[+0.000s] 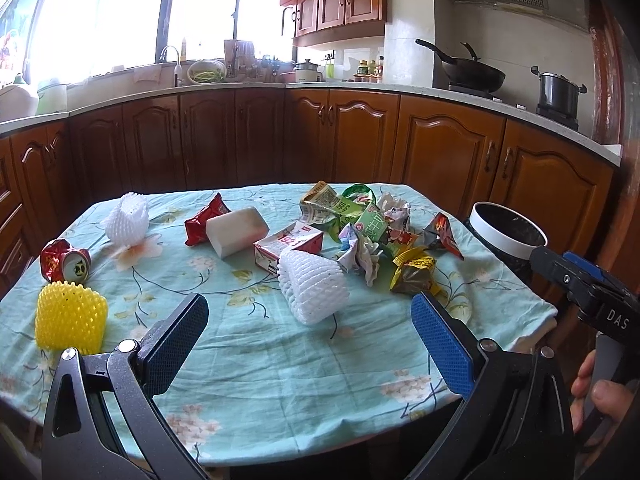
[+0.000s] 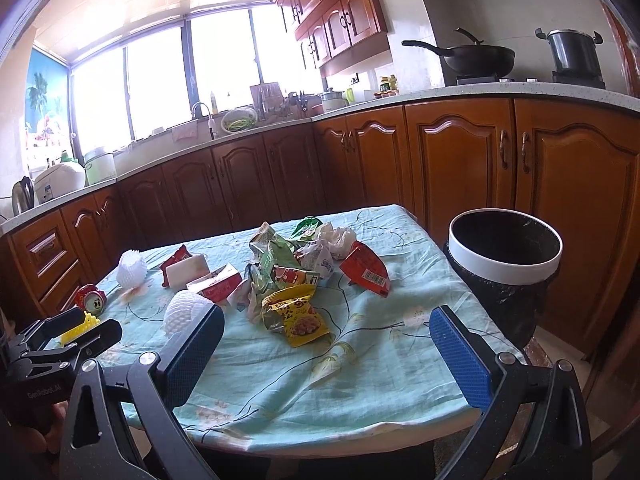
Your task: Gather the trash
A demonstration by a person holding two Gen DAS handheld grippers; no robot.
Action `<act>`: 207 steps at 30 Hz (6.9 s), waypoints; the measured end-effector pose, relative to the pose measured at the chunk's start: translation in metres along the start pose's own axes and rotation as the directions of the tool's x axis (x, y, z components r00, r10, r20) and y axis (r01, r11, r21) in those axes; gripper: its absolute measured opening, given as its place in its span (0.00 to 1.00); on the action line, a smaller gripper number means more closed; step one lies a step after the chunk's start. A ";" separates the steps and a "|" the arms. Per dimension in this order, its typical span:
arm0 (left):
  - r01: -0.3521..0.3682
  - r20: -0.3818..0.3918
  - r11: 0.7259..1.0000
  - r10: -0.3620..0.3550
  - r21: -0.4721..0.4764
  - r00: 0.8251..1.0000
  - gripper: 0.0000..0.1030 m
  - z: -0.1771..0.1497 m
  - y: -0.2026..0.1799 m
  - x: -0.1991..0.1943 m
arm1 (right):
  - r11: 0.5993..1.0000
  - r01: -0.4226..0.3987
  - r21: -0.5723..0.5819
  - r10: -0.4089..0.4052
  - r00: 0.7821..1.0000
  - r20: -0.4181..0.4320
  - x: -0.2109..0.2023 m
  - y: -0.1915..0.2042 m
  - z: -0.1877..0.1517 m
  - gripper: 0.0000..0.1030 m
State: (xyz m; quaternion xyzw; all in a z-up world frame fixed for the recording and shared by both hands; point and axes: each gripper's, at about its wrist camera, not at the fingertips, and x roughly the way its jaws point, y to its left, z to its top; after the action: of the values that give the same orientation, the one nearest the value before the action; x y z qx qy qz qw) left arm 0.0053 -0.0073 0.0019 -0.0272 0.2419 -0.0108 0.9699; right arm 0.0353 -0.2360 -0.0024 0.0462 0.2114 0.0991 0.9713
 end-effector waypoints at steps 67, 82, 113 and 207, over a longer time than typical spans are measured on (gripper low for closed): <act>0.085 -0.333 0.991 -0.115 -0.102 0.936 0.25 0.005 0.011 0.126 | 0.975 -0.208 0.075 0.221 0.896 -0.386 0.150 0.004 -0.014 0.05; 0.290 -0.256 0.957 -0.285 -0.020 0.924 0.14 0.042 -0.059 0.095 | 0.978 -0.160 0.133 0.191 0.944 -0.268 0.081 -0.058 0.019 0.00; 0.584 -0.360 0.804 -0.515 0.112 0.778 0.14 0.115 -0.266 0.192 | 0.952 0.204 0.230 -0.154 0.963 -0.220 0.090 -0.250 0.093 0.01; 0.181 -0.367 0.984 -0.170 -0.007 0.914 0.19 0.042 -0.033 0.197 | 0.990 -0.070 0.122 0.110 0.926 -0.361 0.191 -0.065 0.029 0.14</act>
State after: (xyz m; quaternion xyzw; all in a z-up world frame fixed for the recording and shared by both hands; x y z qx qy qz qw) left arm 0.1986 -0.0447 -0.0519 -0.0330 0.4148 -0.1060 0.9031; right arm 0.2290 -0.2603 -0.0616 0.0886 0.3916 0.1390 0.9053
